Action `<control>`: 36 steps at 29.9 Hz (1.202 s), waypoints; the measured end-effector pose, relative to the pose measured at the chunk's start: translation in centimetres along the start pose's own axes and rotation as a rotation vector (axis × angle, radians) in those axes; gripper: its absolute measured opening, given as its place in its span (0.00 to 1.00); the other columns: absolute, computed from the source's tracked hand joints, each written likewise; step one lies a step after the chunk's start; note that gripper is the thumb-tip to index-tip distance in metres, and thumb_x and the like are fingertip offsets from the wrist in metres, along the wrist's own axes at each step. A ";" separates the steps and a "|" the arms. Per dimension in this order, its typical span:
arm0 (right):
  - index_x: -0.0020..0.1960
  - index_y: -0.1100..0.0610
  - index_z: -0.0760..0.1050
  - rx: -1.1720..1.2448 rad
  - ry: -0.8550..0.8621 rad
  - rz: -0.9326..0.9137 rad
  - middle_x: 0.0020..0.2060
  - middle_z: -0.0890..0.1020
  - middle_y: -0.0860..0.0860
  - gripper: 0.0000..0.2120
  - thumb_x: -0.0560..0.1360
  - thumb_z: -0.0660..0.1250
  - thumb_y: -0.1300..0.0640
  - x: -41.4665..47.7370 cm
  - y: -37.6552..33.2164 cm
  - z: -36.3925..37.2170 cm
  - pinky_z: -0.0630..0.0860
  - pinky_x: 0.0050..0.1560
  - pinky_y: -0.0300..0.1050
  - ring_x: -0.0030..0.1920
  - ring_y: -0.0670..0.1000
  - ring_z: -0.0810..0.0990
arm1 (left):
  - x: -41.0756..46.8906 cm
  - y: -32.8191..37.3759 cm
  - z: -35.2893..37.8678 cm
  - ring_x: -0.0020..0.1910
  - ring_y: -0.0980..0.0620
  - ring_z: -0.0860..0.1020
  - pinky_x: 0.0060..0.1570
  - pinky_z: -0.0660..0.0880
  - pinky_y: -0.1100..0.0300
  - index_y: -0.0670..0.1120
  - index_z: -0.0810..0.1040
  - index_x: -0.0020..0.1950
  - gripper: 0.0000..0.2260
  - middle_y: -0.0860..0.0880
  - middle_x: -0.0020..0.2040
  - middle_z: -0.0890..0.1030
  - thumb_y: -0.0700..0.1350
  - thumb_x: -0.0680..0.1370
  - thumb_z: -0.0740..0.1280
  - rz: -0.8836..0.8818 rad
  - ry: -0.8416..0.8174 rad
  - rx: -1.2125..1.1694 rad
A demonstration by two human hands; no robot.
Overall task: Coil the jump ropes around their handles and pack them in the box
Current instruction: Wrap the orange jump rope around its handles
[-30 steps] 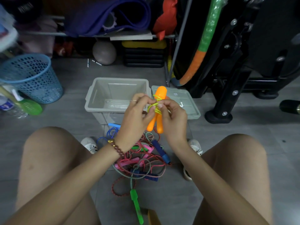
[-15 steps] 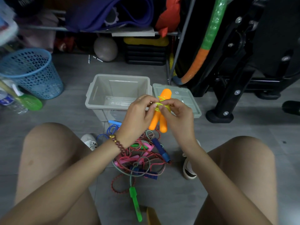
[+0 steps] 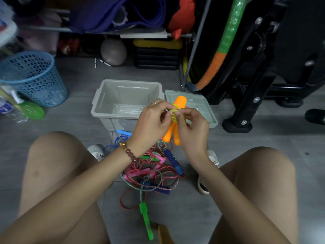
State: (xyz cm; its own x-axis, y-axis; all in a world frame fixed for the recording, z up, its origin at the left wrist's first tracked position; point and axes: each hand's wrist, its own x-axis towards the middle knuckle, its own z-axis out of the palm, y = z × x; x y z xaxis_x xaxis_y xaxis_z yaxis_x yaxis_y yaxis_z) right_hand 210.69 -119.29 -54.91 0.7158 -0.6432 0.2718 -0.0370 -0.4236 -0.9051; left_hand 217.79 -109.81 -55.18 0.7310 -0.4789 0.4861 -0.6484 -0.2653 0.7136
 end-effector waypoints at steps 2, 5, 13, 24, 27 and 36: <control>0.43 0.53 0.75 0.006 -0.003 0.012 0.38 0.78 0.39 0.05 0.76 0.67 0.60 0.1 -0.1 0.0 0.71 0.45 0.29 0.42 0.38 0.77 | 0.1 0.2 -0.2 0.41 0.55 0.76 0.42 0.75 0.57 0.42 0.80 0.47 0.06 0.48 0.43 0.79 0.37 0.74 0.64 0.001 0.001 -0.012; 0.42 0.53 0.75 0.019 0.001 0.038 0.41 0.80 0.49 0.06 0.76 0.66 0.61 0.3 -0.3 0.1 0.72 0.49 0.39 0.46 0.48 0.78 | 0.3 0.5 -0.4 0.41 0.57 0.76 0.42 0.74 0.60 0.41 0.80 0.46 0.07 0.48 0.42 0.79 0.37 0.73 0.63 0.000 -0.005 -0.025; 0.43 0.56 0.76 -0.015 -0.016 0.088 0.42 0.80 0.52 0.04 0.77 0.65 0.60 0.8 -0.3 0.0 0.70 0.43 0.35 0.45 0.49 0.78 | 0.7 0.6 -0.7 0.39 0.62 0.75 0.41 0.71 0.68 0.42 0.82 0.46 0.08 0.52 0.41 0.79 0.37 0.74 0.63 -0.019 0.000 -0.042; 0.42 0.53 0.71 -0.027 0.110 -0.082 0.45 0.77 0.55 0.03 0.75 0.63 0.58 1.0 0.3 0.4 0.70 0.46 0.34 0.47 0.50 0.76 | 1.4 0.7 -1.3 0.45 0.57 0.80 0.47 0.76 0.64 0.46 0.76 0.49 0.07 0.50 0.45 0.81 0.35 0.75 0.67 -0.104 -0.079 -0.300; 0.43 0.55 0.72 -0.007 0.108 -0.069 0.45 0.78 0.57 0.04 0.75 0.63 0.56 1.2 0.4 0.5 0.70 0.47 0.33 0.48 0.51 0.77 | 1.5 0.8 -1.9 0.43 0.56 0.81 0.46 0.78 0.59 0.42 0.77 0.45 0.02 0.49 0.43 0.82 0.38 0.74 0.69 -0.031 -0.114 -0.236; 0.43 0.55 0.72 0.029 0.140 -0.122 0.45 0.77 0.56 0.04 0.75 0.63 0.57 1.1 -0.4 0.6 0.72 0.51 0.38 0.50 0.48 0.76 | 0.6 1.3 -1.8 0.48 0.54 0.82 0.48 0.80 0.53 0.42 0.84 0.48 0.08 0.47 0.47 0.84 0.45 0.73 0.70 0.070 0.041 -0.170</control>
State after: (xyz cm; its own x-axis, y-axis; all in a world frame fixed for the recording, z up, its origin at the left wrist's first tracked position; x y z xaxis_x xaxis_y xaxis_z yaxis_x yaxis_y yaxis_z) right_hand 211.90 -119.48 -54.46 0.6097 -0.6713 0.4214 0.0663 -0.4866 -0.8711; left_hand 217.81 -108.93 -53.06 0.6957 -0.4561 0.5550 -0.6551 -0.0859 0.7506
